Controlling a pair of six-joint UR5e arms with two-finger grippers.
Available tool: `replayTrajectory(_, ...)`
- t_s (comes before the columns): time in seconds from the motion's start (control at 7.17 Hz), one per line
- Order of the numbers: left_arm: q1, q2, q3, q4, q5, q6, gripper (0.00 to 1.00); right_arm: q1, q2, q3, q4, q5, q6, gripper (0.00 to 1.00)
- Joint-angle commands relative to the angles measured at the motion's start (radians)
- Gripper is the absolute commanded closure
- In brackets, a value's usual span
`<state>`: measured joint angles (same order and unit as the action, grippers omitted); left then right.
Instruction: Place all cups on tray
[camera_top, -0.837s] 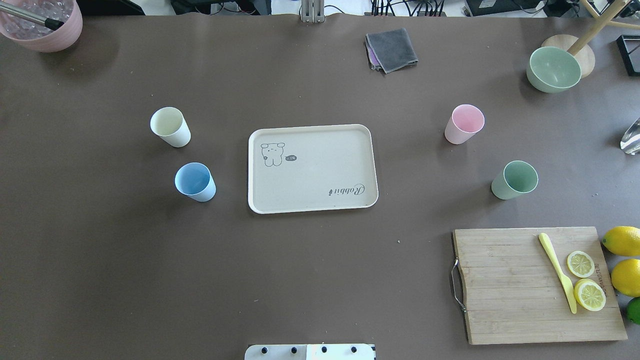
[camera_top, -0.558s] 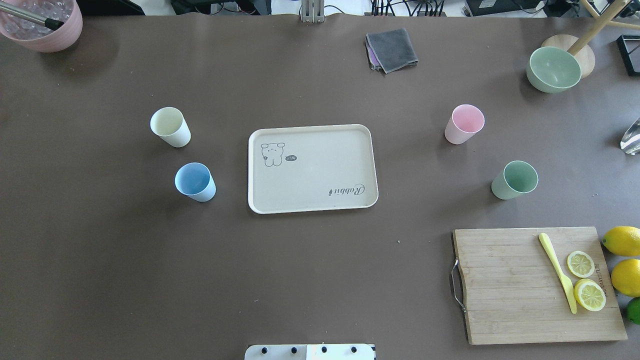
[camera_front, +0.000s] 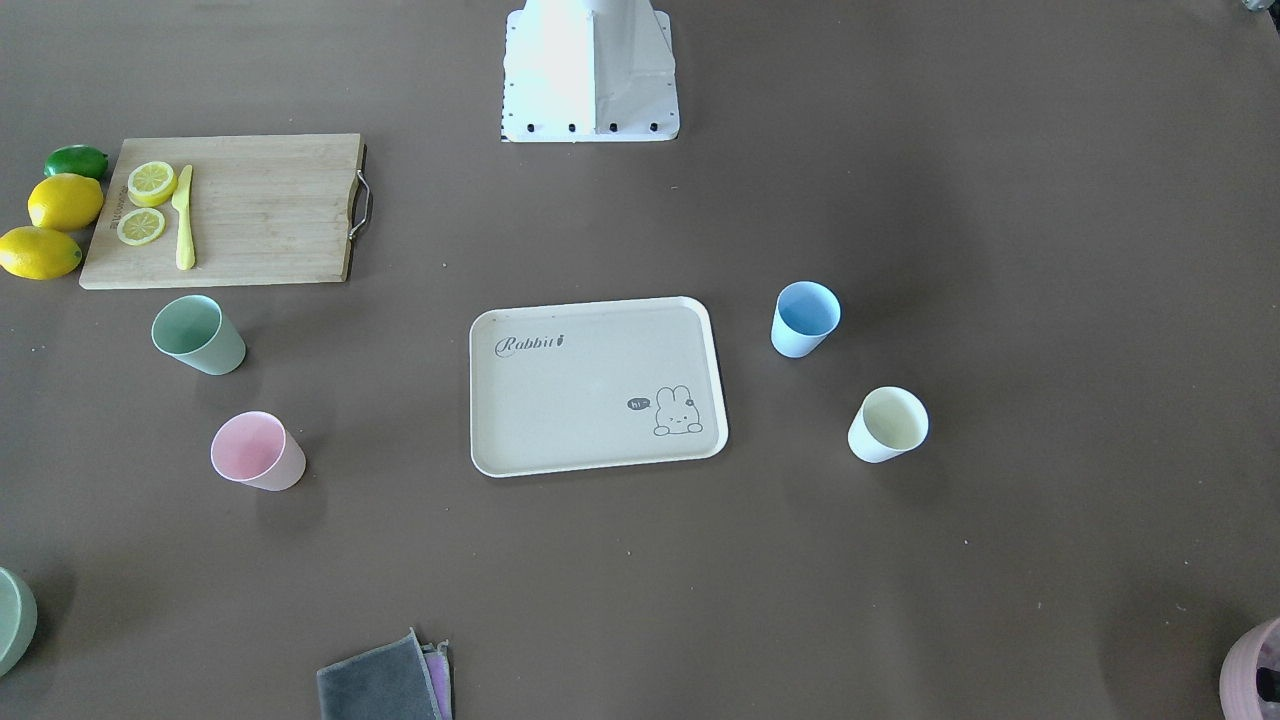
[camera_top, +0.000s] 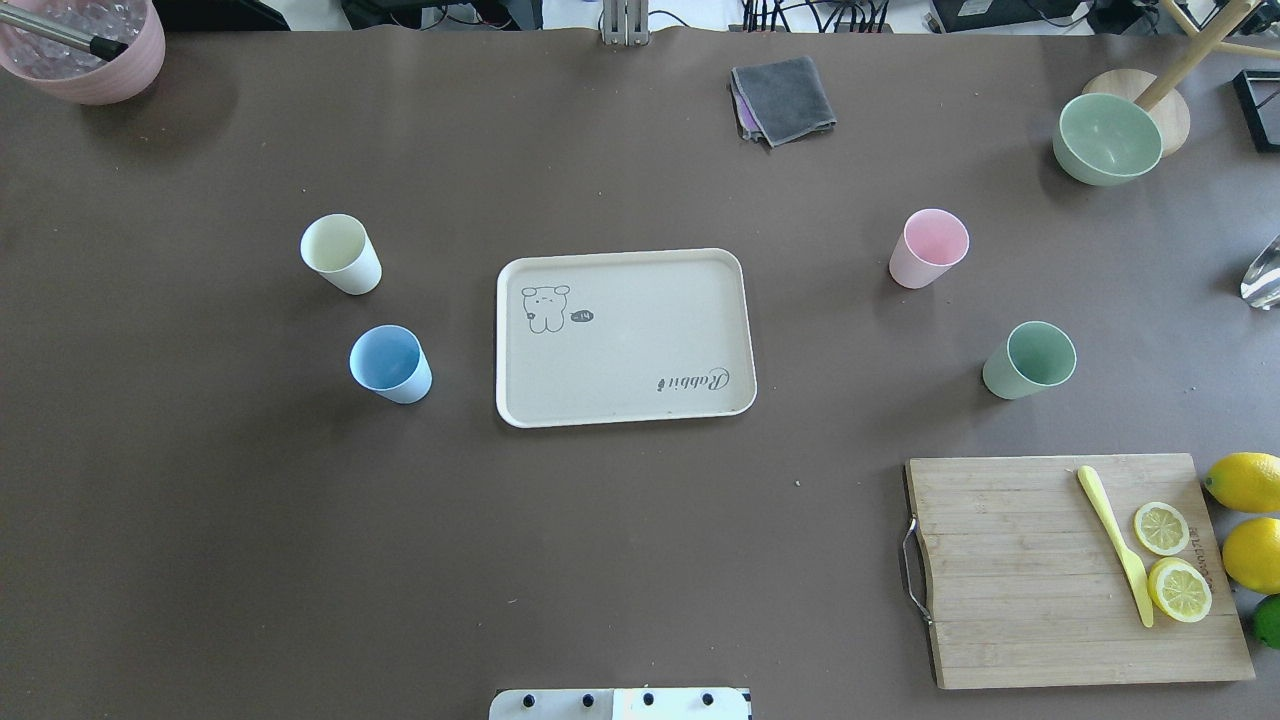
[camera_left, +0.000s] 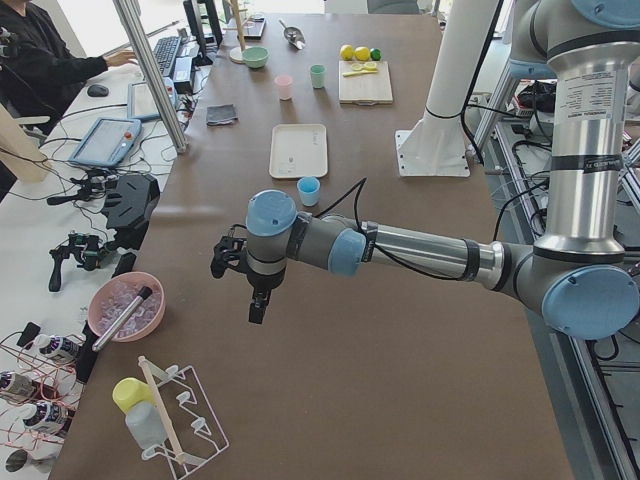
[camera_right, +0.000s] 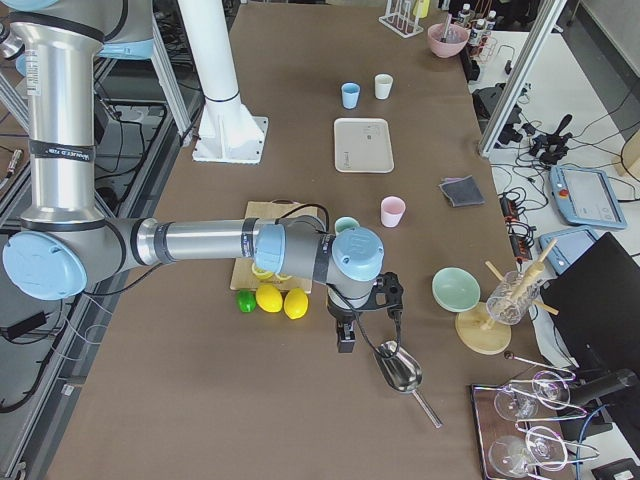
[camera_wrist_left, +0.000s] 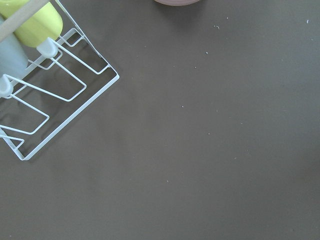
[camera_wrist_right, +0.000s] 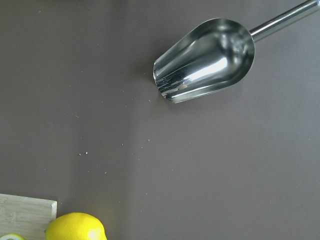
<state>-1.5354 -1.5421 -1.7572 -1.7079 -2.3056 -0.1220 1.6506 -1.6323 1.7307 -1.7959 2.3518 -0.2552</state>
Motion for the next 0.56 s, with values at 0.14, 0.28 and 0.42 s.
replayTrajectory(0.14, 0.001, -0.012, 0.001, -0.002, -0.003, -0.005, 0.02, 0.002, 0.002, -0.002, 0.0, 0.056, 0.001, 0.0)
replayTrajectory(0.28, 0.001, -0.009, 0.01, -0.001, -0.002, -0.007, 0.02, 0.0, 0.0, 0.0, 0.001, 0.069, -0.004, 0.0)
replayTrajectory(0.42, 0.001, -0.007, 0.028, -0.001, -0.008, -0.008, 0.02, 0.002, 0.0, -0.003, 0.013, 0.069, -0.015, 0.0)
